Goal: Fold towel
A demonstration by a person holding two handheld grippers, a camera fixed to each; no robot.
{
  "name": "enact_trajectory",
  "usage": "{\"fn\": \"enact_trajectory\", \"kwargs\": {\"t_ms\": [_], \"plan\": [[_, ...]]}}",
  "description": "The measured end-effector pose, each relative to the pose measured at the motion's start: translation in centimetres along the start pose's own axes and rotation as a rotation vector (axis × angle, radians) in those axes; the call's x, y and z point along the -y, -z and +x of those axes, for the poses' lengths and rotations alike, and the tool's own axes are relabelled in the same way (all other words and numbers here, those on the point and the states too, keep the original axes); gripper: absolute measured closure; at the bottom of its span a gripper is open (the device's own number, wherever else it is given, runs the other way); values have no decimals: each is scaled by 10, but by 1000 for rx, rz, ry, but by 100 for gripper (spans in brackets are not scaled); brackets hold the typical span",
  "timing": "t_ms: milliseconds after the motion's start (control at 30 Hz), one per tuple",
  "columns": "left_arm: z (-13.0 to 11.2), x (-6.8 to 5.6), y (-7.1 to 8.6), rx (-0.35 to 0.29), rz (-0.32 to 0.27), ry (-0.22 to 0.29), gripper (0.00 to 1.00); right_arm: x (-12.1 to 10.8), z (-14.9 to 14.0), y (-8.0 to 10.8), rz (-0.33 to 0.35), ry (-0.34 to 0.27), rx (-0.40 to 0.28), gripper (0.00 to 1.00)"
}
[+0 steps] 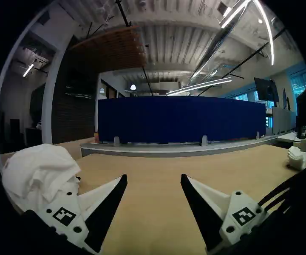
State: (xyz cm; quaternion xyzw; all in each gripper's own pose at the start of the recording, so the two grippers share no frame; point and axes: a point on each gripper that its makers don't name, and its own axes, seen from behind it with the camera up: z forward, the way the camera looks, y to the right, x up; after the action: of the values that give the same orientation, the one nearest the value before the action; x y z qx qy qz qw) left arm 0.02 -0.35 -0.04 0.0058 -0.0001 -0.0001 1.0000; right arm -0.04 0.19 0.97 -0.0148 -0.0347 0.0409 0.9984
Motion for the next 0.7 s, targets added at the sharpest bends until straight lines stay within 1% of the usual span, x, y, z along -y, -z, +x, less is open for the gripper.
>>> {"fn": "enact_trajectory", "kwargs": {"t_ms": [100, 500, 700], "plan": [[0, 0, 0, 0, 0, 0, 6, 0, -1, 0, 6, -4, -5, 0], [0, 1, 1, 0, 0, 0, 7, 8, -1, 3, 38, 69, -46, 0], [1, 0, 1, 0, 0, 0, 6, 9, 0, 5, 41, 84, -63, 0]]}}
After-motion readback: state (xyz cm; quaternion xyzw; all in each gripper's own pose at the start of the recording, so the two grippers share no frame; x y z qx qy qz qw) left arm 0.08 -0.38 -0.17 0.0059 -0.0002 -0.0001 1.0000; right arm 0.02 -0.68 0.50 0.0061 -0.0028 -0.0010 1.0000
